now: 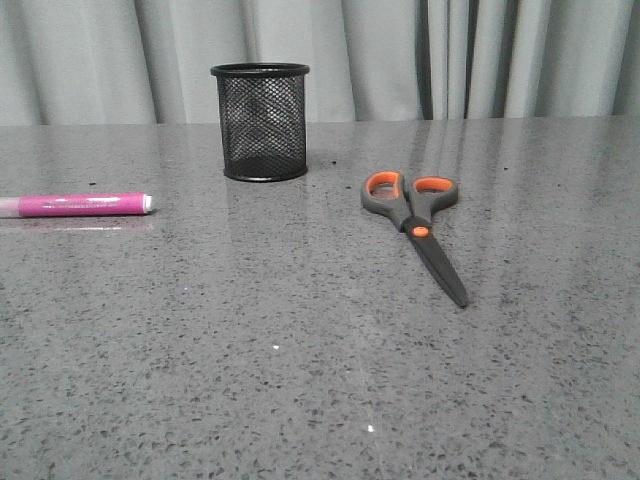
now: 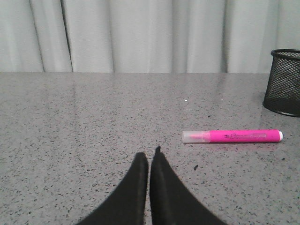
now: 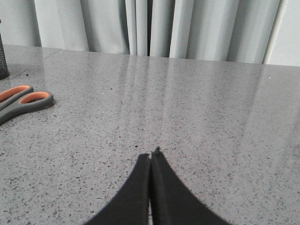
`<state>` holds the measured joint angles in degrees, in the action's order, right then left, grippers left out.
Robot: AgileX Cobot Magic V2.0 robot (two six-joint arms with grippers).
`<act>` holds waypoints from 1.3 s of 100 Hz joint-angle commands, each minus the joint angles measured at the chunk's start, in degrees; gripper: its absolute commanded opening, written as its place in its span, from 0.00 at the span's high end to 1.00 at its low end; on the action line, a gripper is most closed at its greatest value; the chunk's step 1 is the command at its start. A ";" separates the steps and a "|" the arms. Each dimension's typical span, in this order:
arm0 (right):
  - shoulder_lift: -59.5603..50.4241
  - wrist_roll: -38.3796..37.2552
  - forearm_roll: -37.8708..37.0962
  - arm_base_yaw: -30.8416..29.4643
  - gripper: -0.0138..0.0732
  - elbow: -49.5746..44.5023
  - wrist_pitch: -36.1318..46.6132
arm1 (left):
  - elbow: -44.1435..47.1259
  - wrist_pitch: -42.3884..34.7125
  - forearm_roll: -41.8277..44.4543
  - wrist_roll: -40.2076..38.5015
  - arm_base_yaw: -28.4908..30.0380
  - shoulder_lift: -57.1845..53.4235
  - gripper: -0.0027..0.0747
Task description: Put pen and scissors into bin
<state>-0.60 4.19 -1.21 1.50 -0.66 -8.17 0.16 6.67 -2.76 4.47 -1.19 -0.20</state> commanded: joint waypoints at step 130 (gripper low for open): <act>11.39 0.16 24.75 0.02 0.92 13.97 -3.09 | -11.24 5.36 -25.84 0.38 0.09 5.49 0.99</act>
<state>4.30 4.19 26.33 1.50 7.71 -11.05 -4.88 10.31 -35.30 4.50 -1.19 0.91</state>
